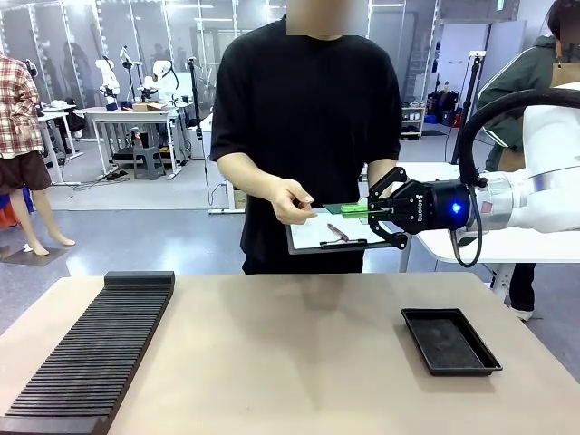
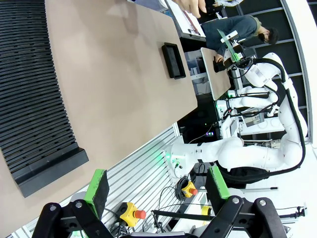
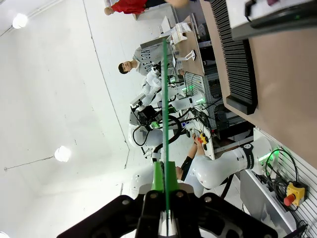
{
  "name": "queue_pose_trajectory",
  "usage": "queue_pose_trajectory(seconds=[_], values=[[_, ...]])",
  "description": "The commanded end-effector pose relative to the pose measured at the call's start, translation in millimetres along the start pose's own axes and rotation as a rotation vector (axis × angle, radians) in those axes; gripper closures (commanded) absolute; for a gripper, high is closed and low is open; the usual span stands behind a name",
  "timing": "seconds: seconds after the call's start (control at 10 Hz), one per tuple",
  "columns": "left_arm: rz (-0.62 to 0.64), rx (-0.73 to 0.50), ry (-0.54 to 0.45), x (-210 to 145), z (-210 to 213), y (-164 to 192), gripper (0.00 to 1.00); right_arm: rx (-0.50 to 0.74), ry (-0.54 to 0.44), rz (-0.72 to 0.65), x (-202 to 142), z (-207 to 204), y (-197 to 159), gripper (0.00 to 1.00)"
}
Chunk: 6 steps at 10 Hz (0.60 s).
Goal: Inspect the PCB.
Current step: Place the Blank PCB in the ESD tray.
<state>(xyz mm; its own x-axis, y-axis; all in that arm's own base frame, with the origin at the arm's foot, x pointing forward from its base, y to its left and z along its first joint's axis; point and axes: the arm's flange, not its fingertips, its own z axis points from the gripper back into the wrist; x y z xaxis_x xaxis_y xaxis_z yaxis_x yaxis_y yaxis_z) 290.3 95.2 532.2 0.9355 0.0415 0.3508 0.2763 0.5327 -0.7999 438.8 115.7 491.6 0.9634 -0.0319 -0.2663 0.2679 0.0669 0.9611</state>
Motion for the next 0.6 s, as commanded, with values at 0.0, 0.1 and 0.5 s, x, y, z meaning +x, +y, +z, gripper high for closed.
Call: queue_pose_trajectory(seconds=[0.0, 0.1, 0.5], values=[[0.003, 0.009, 0.010, 3.8, 0.8, -0.8, 0.00, -0.125, -0.108, 0.065, -13.8, 15.4, 4.3, 0.97], [0.003, 0.009, 0.010, 3.8, 0.8, -0.8, 0.00, -0.222, -0.140, 0.090, -26.2, 36.2, 6.2, 0.97], [0.003, 0.009, 0.010, 3.8, 0.8, -0.8, 0.00, -0.509, -0.241, 0.232, -36.9, 74.2, -14.2, 0.97]])
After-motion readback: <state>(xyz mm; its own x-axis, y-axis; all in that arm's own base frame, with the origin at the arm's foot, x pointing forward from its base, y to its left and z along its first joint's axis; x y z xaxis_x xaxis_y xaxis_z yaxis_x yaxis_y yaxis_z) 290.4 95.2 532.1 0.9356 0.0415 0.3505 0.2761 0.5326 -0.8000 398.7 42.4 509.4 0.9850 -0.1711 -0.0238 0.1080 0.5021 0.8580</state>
